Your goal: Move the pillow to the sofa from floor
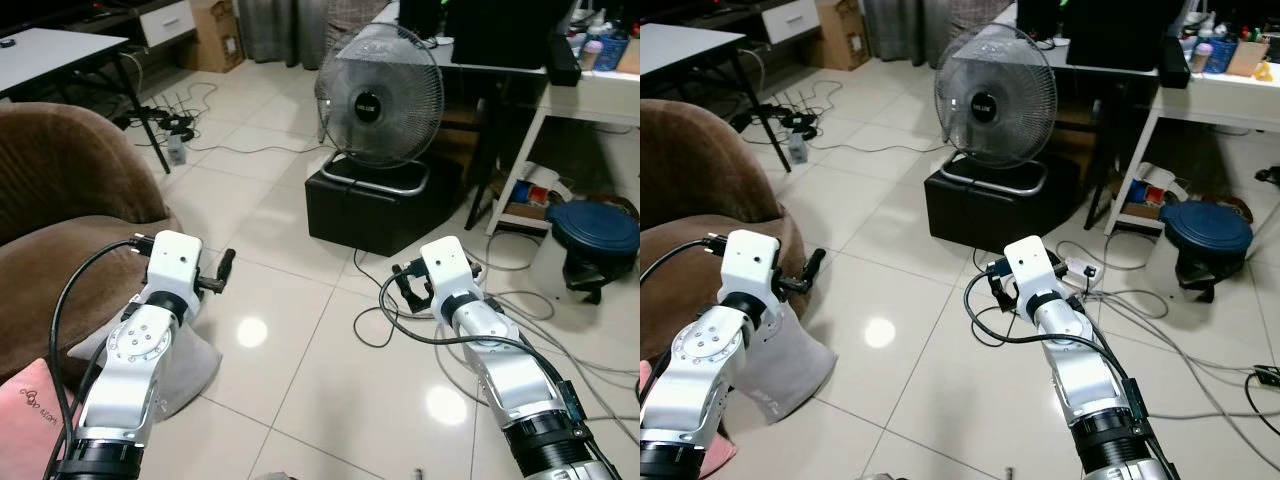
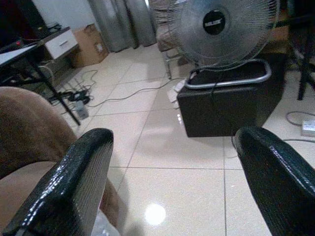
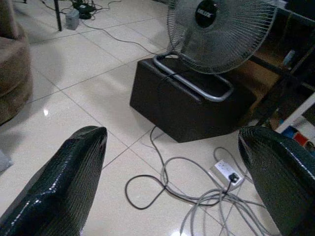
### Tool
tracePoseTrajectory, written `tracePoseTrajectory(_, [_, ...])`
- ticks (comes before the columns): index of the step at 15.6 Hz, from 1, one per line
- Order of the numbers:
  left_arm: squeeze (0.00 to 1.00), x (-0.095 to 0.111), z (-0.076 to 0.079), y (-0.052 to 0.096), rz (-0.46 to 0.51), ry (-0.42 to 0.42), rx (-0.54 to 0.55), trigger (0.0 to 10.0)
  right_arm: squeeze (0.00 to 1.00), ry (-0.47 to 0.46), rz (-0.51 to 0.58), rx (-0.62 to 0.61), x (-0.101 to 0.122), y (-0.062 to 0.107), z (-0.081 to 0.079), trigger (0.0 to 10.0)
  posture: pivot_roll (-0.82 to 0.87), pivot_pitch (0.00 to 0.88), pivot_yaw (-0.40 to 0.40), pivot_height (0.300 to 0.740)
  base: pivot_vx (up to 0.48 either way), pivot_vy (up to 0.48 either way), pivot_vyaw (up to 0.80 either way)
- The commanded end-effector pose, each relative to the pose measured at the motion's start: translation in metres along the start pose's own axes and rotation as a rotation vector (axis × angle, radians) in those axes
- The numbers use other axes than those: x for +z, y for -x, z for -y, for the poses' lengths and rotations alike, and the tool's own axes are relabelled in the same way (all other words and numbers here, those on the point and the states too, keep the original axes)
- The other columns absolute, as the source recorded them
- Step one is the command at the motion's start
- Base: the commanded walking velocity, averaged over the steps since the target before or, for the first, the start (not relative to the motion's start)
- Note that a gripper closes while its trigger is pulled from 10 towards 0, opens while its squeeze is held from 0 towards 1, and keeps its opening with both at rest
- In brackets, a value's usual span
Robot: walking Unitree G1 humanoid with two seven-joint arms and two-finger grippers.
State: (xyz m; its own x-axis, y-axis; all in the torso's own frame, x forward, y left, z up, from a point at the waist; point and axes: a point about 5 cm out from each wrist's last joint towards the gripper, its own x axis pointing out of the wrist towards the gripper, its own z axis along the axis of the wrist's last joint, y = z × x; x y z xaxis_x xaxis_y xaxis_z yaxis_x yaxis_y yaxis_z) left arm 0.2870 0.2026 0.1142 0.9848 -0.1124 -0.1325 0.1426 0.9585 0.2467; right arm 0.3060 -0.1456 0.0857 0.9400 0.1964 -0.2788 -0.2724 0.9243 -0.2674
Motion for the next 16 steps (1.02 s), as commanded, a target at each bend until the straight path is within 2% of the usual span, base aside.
tracePoseTrajectory(1, [0.0,0.0067,-0.0015,-0.0007,0.022,-0.013,-0.002,10.0,0.0,-0.042,-0.006,0.03,0.0021,-0.0014,-0.005,10.0,0.02,0.0,0.069,0.74,0.0,0.337,0.0])
tracePoseTrajectory(3, [0.0,0.0063,0.0,-0.0005,0.021,-0.014,-0.007,10.0,0.0,-0.098,0.005,0.068,0.0029,-0.0013,-0.0087,10.0,0.02,0.0,0.069,0.74,0.0,0.337,0.0])
tracePoseTrajectory(6, [0.0,0.0045,-0.0018,-0.0002,0.014,-0.015,-0.004,10.0,0.0,-0.091,0.01,0.071,0.0015,-0.0028,-0.0095,10.0,0.02,0.0,0.069,0.74,0.0,0.337,0.0])
tracePoseTrajectory(12, [0.0,0.0066,-0.005,-0.0031,0.017,-0.015,0.009,10.0,0.0,-0.143,0.003,0.06,0.0015,-0.0061,-0.0055,10.0,0.03,0.0,0.067,0.74,0.0,0.341,0.0])
tracePoseTrajectory(14, [0.0,0.0106,-0.0057,-0.0061,0.035,-0.013,0.024,10.0,0.0,-0.165,0.015,0.054,0.0034,-0.0069,-0.0043,10.0,0.02,0.0,0.071,0.74,0.0,0.0,0.0])
tracePoseTrajectory(16, [0.0,0.0122,-0.0059,-0.0082,0.033,-0.034,0.028,10.0,0.0,-0.145,0.012,0.067,0.0029,-0.0068,-0.0044,10.0,0.02,0.0,0.071,0.74,0.0,-0.48,0.0])
